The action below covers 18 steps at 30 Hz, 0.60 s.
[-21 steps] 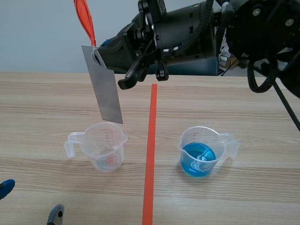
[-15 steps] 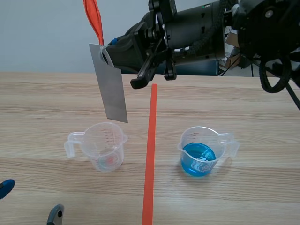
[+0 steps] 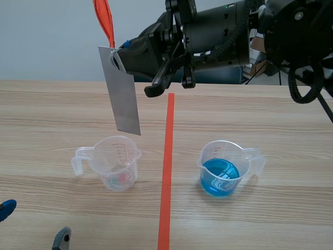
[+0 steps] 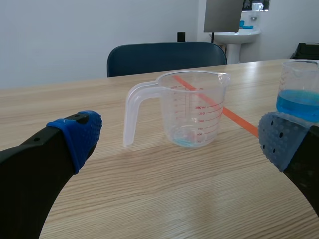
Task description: Do the redox reaction experiment. move the plate over the blue solution
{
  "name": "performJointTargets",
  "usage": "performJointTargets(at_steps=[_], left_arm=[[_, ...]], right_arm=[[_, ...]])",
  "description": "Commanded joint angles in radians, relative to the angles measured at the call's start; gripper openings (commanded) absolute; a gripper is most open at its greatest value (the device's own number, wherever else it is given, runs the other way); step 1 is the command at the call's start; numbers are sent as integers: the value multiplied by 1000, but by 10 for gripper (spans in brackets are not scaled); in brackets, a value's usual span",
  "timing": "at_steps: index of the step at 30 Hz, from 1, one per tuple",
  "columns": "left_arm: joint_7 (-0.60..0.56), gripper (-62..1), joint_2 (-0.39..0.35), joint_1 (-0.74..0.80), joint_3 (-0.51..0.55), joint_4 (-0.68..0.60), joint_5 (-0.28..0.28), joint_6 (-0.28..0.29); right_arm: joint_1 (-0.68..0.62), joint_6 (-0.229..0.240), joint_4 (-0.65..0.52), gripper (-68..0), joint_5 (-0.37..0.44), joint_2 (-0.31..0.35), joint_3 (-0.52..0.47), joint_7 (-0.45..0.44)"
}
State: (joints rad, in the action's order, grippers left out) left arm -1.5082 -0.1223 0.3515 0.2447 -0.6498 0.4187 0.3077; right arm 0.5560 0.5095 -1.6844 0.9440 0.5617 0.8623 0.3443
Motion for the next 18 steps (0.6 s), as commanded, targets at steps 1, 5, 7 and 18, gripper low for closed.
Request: performJointTargets(at_steps=[1,5,7,18], left_arm=[[-46,14,-9,0,3,-6,-10,1],[-46,14,-9,0,3,-6,-10,1],[-46,14,-9,0,3,-6,-10,1],[-46,14,-9,0,3,-6,-10,1]], right_arm=[[28,-3,-16,-669,14,-3,-3,-19],[28,-3,-16,-669,14,-3,-3,-23],[28,-3,-16,-669,14,-3,-3,-23],[28,-2,-16,-669,14,1,-3,-22]])
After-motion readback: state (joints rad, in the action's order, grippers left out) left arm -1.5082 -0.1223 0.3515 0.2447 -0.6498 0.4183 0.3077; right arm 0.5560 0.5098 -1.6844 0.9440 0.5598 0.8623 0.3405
